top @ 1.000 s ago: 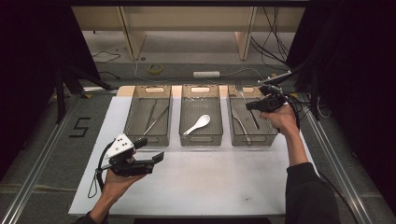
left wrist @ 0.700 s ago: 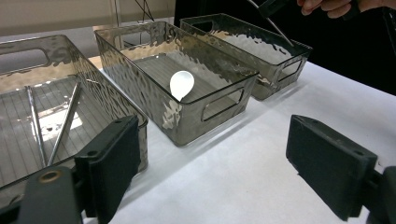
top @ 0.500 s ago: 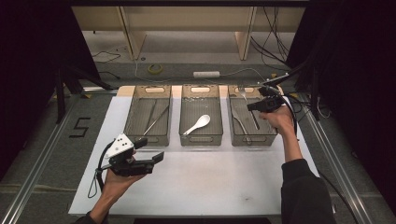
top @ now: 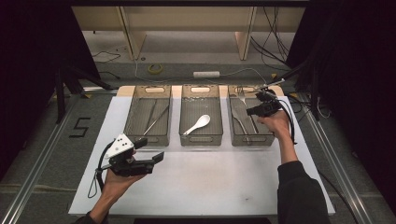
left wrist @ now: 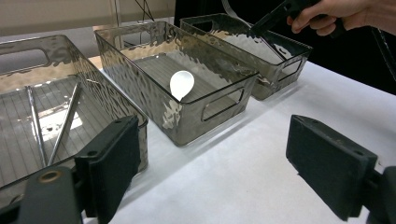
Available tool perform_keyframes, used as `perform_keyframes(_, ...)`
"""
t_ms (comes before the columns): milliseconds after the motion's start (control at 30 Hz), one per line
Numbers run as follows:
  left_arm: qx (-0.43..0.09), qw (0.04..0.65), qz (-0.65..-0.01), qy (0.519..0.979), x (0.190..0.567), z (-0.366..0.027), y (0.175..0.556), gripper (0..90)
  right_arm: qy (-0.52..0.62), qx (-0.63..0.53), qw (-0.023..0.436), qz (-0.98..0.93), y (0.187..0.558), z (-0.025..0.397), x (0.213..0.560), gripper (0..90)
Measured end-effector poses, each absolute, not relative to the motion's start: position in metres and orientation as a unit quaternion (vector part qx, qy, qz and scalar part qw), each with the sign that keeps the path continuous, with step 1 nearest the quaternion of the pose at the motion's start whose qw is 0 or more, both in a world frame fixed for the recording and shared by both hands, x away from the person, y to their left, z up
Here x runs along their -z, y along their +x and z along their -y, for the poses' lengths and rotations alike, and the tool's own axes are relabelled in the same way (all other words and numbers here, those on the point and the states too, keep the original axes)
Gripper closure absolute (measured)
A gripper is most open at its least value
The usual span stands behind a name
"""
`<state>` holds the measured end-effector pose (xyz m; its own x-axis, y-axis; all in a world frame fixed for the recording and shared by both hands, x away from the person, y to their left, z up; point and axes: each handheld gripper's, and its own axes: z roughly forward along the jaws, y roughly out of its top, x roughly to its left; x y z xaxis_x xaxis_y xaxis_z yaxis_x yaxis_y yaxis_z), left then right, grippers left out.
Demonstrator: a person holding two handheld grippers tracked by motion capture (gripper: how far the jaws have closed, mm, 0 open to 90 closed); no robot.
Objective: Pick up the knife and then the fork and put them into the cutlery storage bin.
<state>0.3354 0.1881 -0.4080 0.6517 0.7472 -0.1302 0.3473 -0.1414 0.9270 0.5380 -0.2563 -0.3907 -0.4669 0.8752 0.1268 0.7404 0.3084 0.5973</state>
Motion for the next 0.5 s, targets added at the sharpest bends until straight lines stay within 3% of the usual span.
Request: perform_keyframes(500,-0.186,0.538,-0.373,0.732,0.408,-0.188,0.335,17.3,0.511,-0.292,0.110,-0.801,0.540,0.251,0.405,84.7)
